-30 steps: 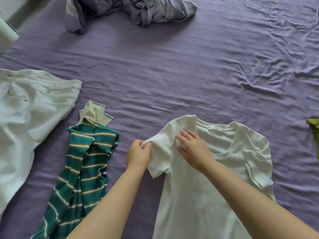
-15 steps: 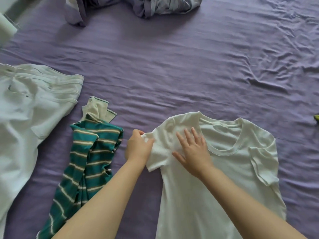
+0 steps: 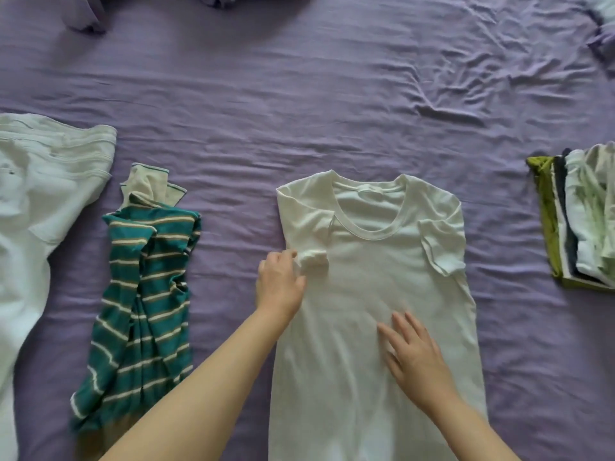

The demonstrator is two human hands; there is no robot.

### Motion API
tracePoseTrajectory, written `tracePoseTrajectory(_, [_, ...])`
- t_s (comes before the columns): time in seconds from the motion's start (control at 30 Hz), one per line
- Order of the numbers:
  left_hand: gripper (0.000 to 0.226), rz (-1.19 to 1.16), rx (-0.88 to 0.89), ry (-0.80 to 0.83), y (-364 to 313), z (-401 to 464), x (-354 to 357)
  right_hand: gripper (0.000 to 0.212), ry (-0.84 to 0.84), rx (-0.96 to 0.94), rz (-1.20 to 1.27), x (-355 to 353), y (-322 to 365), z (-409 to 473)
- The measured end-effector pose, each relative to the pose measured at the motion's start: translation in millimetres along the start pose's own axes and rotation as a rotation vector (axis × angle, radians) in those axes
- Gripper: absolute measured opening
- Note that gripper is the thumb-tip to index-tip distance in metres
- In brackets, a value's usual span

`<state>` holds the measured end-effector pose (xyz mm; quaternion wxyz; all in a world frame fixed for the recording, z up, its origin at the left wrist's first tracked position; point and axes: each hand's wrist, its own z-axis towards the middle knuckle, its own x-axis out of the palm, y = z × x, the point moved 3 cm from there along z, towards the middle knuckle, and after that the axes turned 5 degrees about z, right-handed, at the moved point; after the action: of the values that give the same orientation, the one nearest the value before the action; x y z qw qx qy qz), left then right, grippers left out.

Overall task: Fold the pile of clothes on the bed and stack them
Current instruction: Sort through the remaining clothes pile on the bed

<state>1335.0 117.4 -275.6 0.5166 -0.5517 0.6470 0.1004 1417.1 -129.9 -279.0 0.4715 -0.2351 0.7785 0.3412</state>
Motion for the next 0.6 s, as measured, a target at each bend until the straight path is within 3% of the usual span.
tracePoseTrajectory(0.13, [0.057, -0.234, -0.228, 0.072, 47.5, -70.8, 25.4, 0.044, 0.118, 0.234, 0.085, 3.7, -43.0, -54.7])
tracePoseTrajectory(0.23, [0.038, -0.319, -0.333, 0.124, 67.4, -121.1, 48.9, 0.055, 0.074, 0.402, 0.111, 3.1, -69.7, -86.7])
tracePoseTrajectory(0.37, [0.025, -0.285, -0.413, 0.132, 83.4, -171.0, 78.7, 0.072, -0.034, 0.644, 0.483, 8.9, -87.1, -114.0])
tracePoseTrajectory(0.47, [0.023, -0.286, -0.462, 0.153, 91.5, -198.2, 92.3, 0.040, -0.046, 0.823, 0.688, 14.0, -89.0, -129.4])
tracePoseTrajectory(0.5, [0.023, -0.291, -0.474, 0.156, 94.7, -206.1, 94.6, 0.028, -0.041, 0.813, 0.691, 14.6, -89.5, -134.2])
tracePoseTrajectory(0.6, [0.023, -0.378, -0.522, 0.138, 102.8, -226.3, 93.1, 0.023, -0.056, 0.727, 0.715, 13.9, -94.7, -147.2])
